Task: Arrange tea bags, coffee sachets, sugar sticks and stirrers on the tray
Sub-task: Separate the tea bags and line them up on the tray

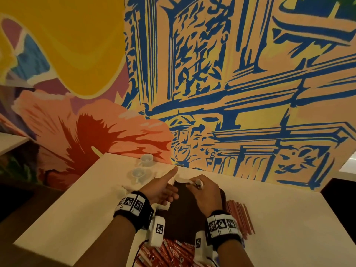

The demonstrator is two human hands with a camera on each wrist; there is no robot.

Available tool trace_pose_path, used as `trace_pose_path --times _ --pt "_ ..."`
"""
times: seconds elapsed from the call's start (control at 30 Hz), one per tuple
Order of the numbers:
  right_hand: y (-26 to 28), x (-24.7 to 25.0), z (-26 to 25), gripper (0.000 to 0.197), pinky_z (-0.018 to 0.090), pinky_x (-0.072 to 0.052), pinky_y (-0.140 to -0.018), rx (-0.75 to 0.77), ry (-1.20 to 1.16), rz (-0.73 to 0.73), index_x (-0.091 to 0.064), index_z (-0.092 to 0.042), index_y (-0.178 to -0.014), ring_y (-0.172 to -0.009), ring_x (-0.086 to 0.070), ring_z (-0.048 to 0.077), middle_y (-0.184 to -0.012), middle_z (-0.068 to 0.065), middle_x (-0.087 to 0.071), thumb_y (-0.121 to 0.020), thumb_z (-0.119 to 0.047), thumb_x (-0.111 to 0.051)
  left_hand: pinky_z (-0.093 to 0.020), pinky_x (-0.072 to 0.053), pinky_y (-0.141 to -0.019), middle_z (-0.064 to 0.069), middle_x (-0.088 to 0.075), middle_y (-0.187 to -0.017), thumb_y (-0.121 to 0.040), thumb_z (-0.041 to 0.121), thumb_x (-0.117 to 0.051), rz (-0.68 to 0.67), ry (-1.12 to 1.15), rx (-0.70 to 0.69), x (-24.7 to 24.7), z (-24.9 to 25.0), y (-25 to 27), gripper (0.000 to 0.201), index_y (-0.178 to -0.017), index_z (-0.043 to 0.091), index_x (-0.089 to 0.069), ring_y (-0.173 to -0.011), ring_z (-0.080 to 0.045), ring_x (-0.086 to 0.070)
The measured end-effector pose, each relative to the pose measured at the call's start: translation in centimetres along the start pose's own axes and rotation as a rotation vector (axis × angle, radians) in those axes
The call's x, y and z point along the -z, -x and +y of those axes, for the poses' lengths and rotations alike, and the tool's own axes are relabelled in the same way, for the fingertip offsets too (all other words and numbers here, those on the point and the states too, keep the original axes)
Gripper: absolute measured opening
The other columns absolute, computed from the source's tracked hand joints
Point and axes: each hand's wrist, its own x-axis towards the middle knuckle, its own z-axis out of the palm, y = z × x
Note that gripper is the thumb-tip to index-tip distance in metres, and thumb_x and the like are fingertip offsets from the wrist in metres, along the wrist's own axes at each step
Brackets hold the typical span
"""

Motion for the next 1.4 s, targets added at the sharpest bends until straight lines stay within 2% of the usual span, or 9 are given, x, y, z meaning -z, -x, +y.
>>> trace_pose_path --times 0.13,0.3,0.4,0.47,0.6,0.77,0.97,1.2,1.4 --pt "-0.1 -2.0 0.2 0.013 0.034 -0.055 -0.080 0.004 0.061 -0.013 -0.068 -0.028 -0.097 -0.088 -0.065 0.012 -0.097 -0.009 -0.073 -0.088 -0.024 -0.076 -0.025 -0.046 -0.061 -0.011 -0.074 -0.092 -0.090 0.047 -0.068 -0.041 0.079 -0.046 0.6 -0.3 -1.9 0.050 -0.113 0.003 -0.070 -0.068 -0.014 -0.059" --pt "-0.5 -3.4 1.3 0.023 0.027 -0.054 -0.085 -0.026 -0.036 -0.116 -0.066 -0.028 -0.100 -0.094 -0.065 0.008 -0.100 -0.011 -0.069 -0.087 -0.010 -0.075 -0.034 -0.056 -0.076 -0.012 -0.068 -0.095 -0.087 0.016 -0.075 0.048 0.065 -0.177 2.0 -0.7 -4.3 0.018 -0.100 0.004 -0.070 -0.088 -0.023 -0.065" --pt "-1.3 -3.7 2.0 0.029 0.021 -0.049 -0.080 -0.187 -0.081 -0.222 -0.066 -0.021 -0.108 -0.096 -0.061 0.012 -0.098 -0.008 -0.064 -0.091 0.001 -0.060 -0.044 -0.053 -0.093 -0.009 -0.069 -0.097 -0.086 0.016 -0.074 0.099 0.031 -0.206 3.7 -0.7 -5.9 0.009 -0.083 0.013 -0.067 -0.097 -0.028 -0.065" --pt "-1.6 -4.1 2.0 0.029 0.024 -0.046 -0.073 -0.352 -0.165 -0.290 -0.069 -0.019 -0.110 -0.080 -0.058 0.014 -0.085 -0.003 -0.060 -0.098 -0.004 -0.048 -0.038 -0.053 -0.081 -0.006 -0.067 -0.093 -0.087 0.018 -0.073 0.136 -0.056 -0.231 5.0 -0.8 -7.1 0.012 -0.079 0.014 -0.064 -0.091 -0.025 -0.062" --pt "-2.3 -5.3 2.1 0.037 0.024 -0.044 -0.067 -0.532 -0.262 -0.373 -0.073 -0.018 -0.112 -0.064 -0.053 0.014 -0.071 0.003 -0.053 -0.105 -0.014 -0.037 -0.023 -0.054 -0.055 -0.006 -0.061 -0.099 -0.093 0.014 -0.067 0.146 -0.193 -0.223 7.3 -0.7 -9.0 0.021 -0.107 -0.001 -0.063 -0.086 -0.021 -0.061" --pt "-3.1 -6.8 3.3 0.032 0.043 -0.058 -0.089 -0.630 -0.375 -0.362 -0.076 -0.018 -0.109 -0.081 -0.061 0.020 -0.089 0.010 -0.059 -0.102 -0.015 -0.044 -0.042 -0.062 -0.069 -0.009 -0.061 -0.103 -0.092 0.014 -0.069 0.106 -0.245 -0.190 9.6 -2.1 -12.5 0.026 -0.111 -0.001 -0.061 -0.092 -0.027 -0.062" --pt "-3.5 -7.4 5.4 0.039 0.040 -0.062 -0.079 -0.716 -0.515 -0.241 -0.065 -0.006 -0.128 -0.104 -0.065 0.030 -0.117 0.016 -0.065 -0.092 0.008 -0.059 -0.026 -0.058 -0.051 -0.011 -0.060 -0.103 -0.096 0.007 -0.062 -0.054 -0.447 -0.159 9.3 -4.4 -16.5 0.011 -0.107 0.008 -0.060 -0.085 -0.025 -0.065" --pt "-3.8 -7.8 6.1 0.034 0.035 -0.060 -0.084 -0.723 -0.450 -0.175 -0.071 -0.013 -0.118 -0.111 -0.065 0.031 -0.121 0.011 -0.067 -0.089 0.004 -0.067 -0.023 -0.043 -0.087 -0.008 -0.061 -0.133 -0.096 0.019 -0.058 -0.136 -0.939 -0.221 8.0 -7.3 -21.7 0.030 -0.125 0.018 -0.067 -0.118 -0.026 -0.060" --pt "-3.4 -8.3 6.6 0.031 0.045 -0.054 -0.102 -0.748 -0.321 -0.205 -0.066 -0.004 -0.124 -0.115 -0.063 0.031 -0.122 0.012 -0.066 -0.095 0.001 -0.058 -0.029 -0.050 -0.088 -0.004 -0.063 -0.132 -0.094 0.022 -0.058 -0.159 -1.051 -0.149 7.3 -9.6 -23.9 0.029 -0.121 0.026 -0.070 -0.115 -0.025 -0.061"
